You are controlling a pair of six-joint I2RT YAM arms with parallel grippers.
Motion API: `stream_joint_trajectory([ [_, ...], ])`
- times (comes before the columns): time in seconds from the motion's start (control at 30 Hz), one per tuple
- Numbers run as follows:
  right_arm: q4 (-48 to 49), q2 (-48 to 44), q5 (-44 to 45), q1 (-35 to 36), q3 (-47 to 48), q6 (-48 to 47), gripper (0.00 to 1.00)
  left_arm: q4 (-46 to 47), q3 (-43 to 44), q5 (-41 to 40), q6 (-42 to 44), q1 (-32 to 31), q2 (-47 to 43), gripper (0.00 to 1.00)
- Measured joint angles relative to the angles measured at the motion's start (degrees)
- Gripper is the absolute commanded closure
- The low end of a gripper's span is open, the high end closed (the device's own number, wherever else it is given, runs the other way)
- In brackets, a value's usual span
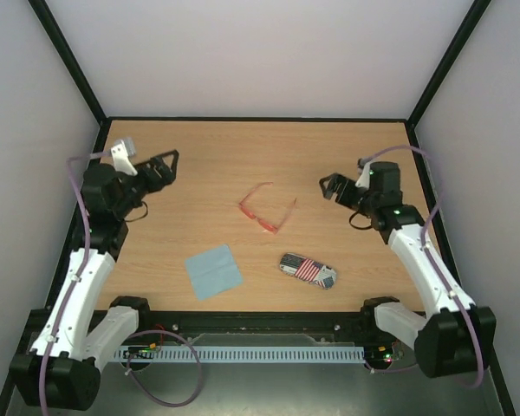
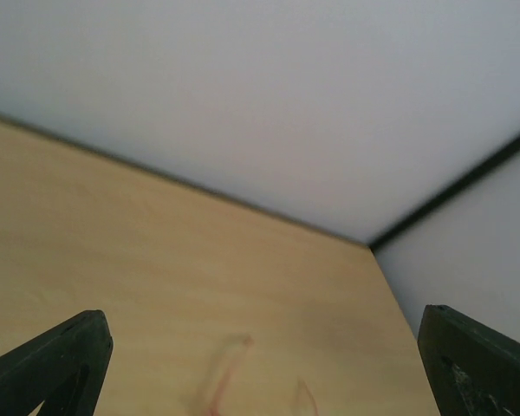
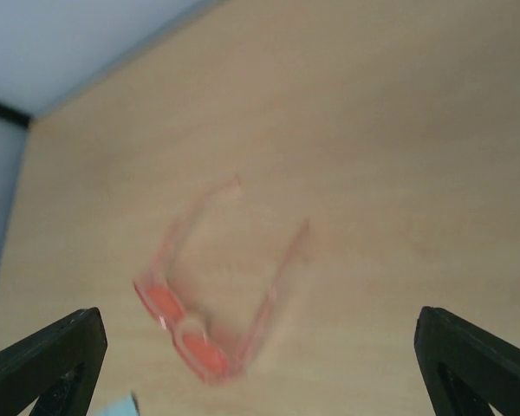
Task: Organize the sunglasses
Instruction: Adjust the sunglasses case at the center of the board.
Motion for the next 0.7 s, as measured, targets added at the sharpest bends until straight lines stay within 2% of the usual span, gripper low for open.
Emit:
stream_joint_trajectory([
  [0.1, -4.9, 2.8, -1.7, 3.1, -2.7, 1.7, 0.01, -3.1, -4.6, 8.1, -2.0, 0.4, -1.6, 0.00],
  [0.17, -6.5, 2.4, -2.0, 6.7, -5.8, 3.6, 0.01, -6.9, -5.5, 10.3, -2.4, 0.4, -1.6, 0.00],
  [0.3, -7.2, 1.1, 0.8, 15.9, -11.6, 8.4, 0.01, -12.6, -6.1, 11.2, -2.7, 0.0, -4.6, 0.01],
  [0.43, -7.9, -0.1, 4.4, 23.5, -15.7, 12.9, 0.01, -13.5, -8.8, 10.4, -5.0, -1.3, -9.0, 0.00],
  [0.6, -9.6, -2.3, 10.1, 30.7, -20.0, 18.3, 0.02, -13.8, -12.2, 10.1, -7.3, -7.5, -7.8, 0.00],
  [0.7, -11.1, -5.0, 12.0, 33.2, -22.0, 20.8, 0.01, -13.8, -13.4, 8.6, -8.2, -13.7, -6.8, 0.00],
])
